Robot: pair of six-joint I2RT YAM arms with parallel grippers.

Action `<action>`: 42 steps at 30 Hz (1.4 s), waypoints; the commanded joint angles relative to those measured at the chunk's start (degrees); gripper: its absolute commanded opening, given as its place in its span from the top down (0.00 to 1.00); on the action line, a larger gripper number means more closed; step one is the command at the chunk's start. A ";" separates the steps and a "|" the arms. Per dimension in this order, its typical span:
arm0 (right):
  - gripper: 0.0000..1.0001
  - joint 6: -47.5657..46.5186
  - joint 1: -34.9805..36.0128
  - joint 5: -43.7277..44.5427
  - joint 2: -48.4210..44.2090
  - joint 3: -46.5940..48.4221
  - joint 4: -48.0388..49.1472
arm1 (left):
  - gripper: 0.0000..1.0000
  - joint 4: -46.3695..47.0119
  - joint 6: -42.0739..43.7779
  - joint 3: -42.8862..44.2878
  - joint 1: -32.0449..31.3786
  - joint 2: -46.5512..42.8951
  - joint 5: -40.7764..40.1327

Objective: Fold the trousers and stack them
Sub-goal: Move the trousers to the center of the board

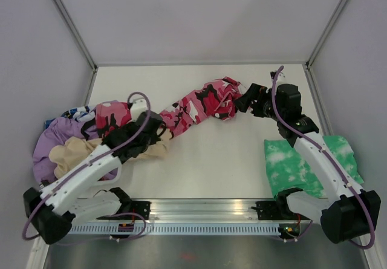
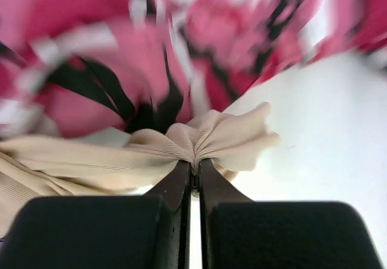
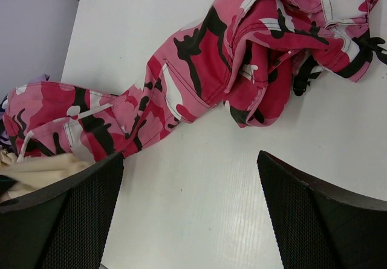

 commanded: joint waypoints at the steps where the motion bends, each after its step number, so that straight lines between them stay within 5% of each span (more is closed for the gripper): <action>1: 0.02 0.83 0.18 -0.20 -0.20 0.04 2.70 | 0.98 -6.43 8.22 11.91 1.30 -8.99 -6.22; 7: 0.02 4.17 0.18 -3.55 2.87 -0.32 6.66 | 0.98 -19.08 5.17 31.88 7.53 -7.16 -27.29; 14: 0.02 2.77 0.18 -4.87 2.26 1.09 6.39 | 0.98 -6.95 13.13 26.04 35.27 -7.67 -28.40; 16: 0.02 3.12 0.18 -5.31 2.26 -0.05 8.32 | 0.98 -1.03 17.96 22.24 42.14 -8.90 -23.08; 17: 0.02 3.64 0.18 -5.75 2.61 -0.40 9.03 | 0.98 -0.48 17.73 20.74 51.31 -8.74 -19.82; 20: 0.02 4.17 0.87 -8.82 4.36 -1.11 12.28 | 0.98 -4.07 11.85 19.07 65.24 -7.16 -9.52; 28: 0.02 -10.22 16.93 -9.97 16.47 9.76 9.40 | 0.97 -8.91 3.67 4.67 69.86 -9.88 -0.65; 31: 0.02 -14.79 22.91 -7.69 20.44 12.94 8.16 | 0.73 -11.62 5.23 3.76 70.04 -11.36 5.67; 34: 0.02 -16.04 26.35 -5.14 23.17 13.66 10.69 | 0.29 -11.03 11.29 7.00 70.04 -16.70 12.11; 35: 0.02 -15.87 26.89 -5.31 23.79 13.83 11.66 | 0.02 -10.67 13.40 8.67 70.04 -18.04 13.95; 42: 0.02 -16.64 32.95 -2.51 34.49 23.82 16.95 | 0.00 -9.89 19.04 23.98 69.78 -15.77 36.75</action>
